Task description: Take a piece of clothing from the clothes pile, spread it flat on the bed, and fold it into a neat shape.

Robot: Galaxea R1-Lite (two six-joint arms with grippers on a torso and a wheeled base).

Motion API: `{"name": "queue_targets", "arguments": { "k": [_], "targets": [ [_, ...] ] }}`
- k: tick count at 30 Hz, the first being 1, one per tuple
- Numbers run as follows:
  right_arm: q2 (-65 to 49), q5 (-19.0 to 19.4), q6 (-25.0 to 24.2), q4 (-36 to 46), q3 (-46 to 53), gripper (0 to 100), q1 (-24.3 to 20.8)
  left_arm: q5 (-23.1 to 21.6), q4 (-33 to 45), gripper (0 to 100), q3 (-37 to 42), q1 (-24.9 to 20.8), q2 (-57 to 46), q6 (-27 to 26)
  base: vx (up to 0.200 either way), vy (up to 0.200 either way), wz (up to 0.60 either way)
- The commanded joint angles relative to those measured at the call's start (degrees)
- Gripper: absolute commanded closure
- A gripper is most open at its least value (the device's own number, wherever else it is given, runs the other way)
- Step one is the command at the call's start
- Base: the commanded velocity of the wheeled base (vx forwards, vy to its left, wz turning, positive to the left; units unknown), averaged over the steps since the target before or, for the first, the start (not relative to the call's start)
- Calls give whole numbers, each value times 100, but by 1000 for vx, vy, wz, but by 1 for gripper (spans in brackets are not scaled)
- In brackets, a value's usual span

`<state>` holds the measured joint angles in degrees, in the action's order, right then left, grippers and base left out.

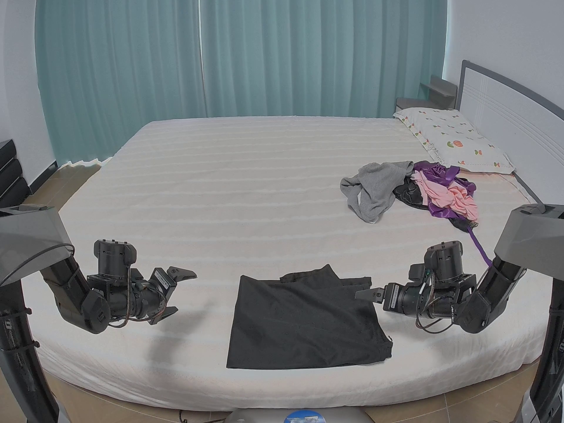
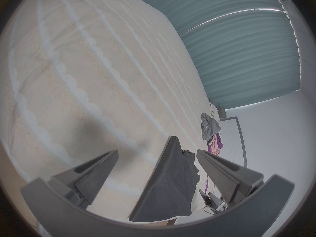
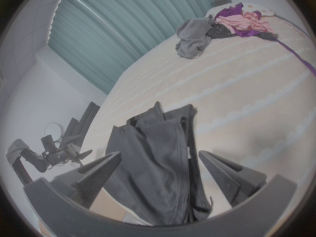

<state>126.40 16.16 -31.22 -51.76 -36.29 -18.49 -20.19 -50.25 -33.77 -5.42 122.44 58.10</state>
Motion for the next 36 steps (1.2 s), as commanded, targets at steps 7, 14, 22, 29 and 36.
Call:
{"name": "queue_targets", "arguments": {
  "k": [7, 14, 22, 29, 36],
  "targets": [
    [455, 1, -174, 369, -836, 0, -23, 85, 24, 0, -51, -257, 43, 17, 0, -200, 0],
    [517, -26, -341, 377, -976, 0, -40, 103, -2, 0, -95, -328, 8, 17, 0, -143, 0],
    [543, -61, -350, 412, -1345, 0, -242, 437, 59, 0, -693, -565, 219, -9, 0, 0, 0],
    [605, -87, -350, 887, -1873, 0, -664, 446, 253, 0, -1484, -670, 579, -62, 0, 0, 0],
    [763, -114, -341, 1318, -2303, 0, -656, 630, 472, 0, -1888, -802, 992, -62, 0, 0, 0]
  ]
}}
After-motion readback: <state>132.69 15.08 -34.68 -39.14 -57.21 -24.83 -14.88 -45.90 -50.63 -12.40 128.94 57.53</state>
